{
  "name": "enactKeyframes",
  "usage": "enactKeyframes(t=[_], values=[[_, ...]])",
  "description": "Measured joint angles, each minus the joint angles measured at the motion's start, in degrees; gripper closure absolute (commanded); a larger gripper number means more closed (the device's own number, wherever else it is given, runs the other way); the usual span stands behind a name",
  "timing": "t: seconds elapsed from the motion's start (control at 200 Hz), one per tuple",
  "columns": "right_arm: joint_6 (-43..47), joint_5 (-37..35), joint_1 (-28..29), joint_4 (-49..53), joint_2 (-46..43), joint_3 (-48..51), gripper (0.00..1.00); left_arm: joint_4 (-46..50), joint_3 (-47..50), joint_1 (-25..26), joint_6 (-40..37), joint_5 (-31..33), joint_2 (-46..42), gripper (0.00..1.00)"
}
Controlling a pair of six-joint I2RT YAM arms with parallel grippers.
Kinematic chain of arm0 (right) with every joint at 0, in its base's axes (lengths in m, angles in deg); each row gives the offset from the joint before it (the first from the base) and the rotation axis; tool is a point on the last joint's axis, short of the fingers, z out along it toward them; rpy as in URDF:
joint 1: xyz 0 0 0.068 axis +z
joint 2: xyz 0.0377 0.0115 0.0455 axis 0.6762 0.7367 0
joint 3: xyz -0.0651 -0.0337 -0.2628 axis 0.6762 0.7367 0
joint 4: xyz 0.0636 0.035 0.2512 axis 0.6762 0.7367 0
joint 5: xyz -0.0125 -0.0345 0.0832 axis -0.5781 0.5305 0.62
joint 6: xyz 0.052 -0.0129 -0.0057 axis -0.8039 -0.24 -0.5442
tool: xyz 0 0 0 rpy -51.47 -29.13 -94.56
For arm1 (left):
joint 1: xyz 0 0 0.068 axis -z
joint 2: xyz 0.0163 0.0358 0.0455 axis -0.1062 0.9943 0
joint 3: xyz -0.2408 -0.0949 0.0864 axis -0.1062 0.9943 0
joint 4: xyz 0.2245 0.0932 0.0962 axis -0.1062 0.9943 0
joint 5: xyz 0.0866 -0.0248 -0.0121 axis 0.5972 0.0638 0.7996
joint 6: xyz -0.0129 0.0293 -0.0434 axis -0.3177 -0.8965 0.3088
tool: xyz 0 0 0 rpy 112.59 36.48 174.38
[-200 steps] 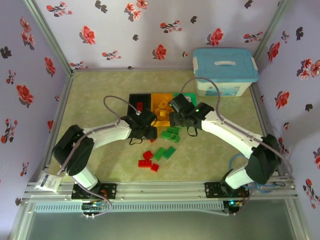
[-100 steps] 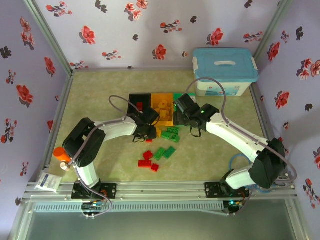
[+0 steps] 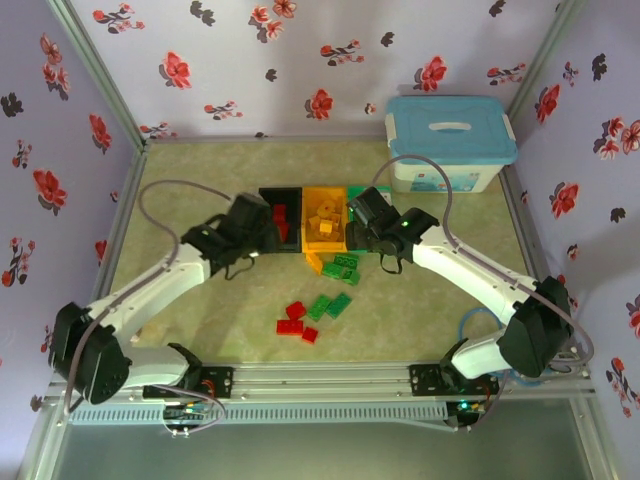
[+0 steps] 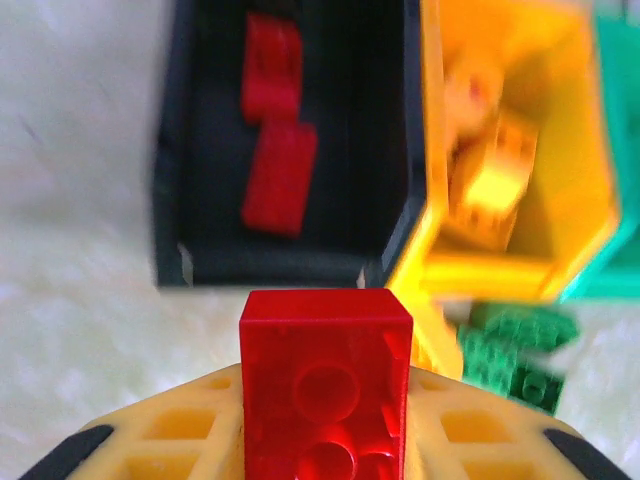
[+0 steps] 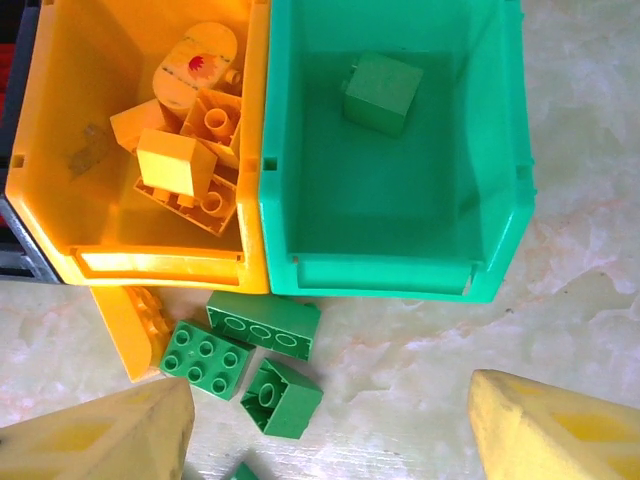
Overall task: Sort the legos into containers by color
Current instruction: Place the lego in the container.
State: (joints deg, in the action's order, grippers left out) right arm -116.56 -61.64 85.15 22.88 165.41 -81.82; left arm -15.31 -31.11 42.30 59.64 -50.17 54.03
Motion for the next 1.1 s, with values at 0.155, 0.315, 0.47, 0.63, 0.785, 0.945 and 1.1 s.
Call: enactKeyframes(t=[0.155,0.315,0.47,0.63,0.785,0.945,1.1], values=[[-0.22,2.86,0.02,-1.25,0.0,0.26,0.28,0.72,-5.01,-4.74,-3.37,-0.52,3.85,0.69],[-0.44,5.6,0.37,-2.32,0.0,3.06,0.28,1.55,-9.03,-5.29,-6.25,-2.4,12.7,0.68],[-0.44,8.26,2.21,-3.19,0.0,5.44,0.28,1.84,-12.87,-6.36,-8.0,-3.65,20.24,0.64],[-0.44,9.25,5.33,-4.0,0.02,5.53,0.28,1.97,-16.52,-6.97,-8.96,-4.09,25.18,0.56],[0.04,9.84,8.28,-4.5,0.39,5.49,0.28,2.56,-18.27,-6.97,-9.94,-4.63,26.34,0.37],[2.21,11.15,11.85,-4.55,1.86,4.44,0.26,3.23,-18.1,-6.97,-10.1,-4.72,24.55,0.33],[5.73,13.05,16.41,-4.61,2.58,3.43,0.25,2.86,-13.9,-6.97,-10.08,-4.68,16.26,0.32]])
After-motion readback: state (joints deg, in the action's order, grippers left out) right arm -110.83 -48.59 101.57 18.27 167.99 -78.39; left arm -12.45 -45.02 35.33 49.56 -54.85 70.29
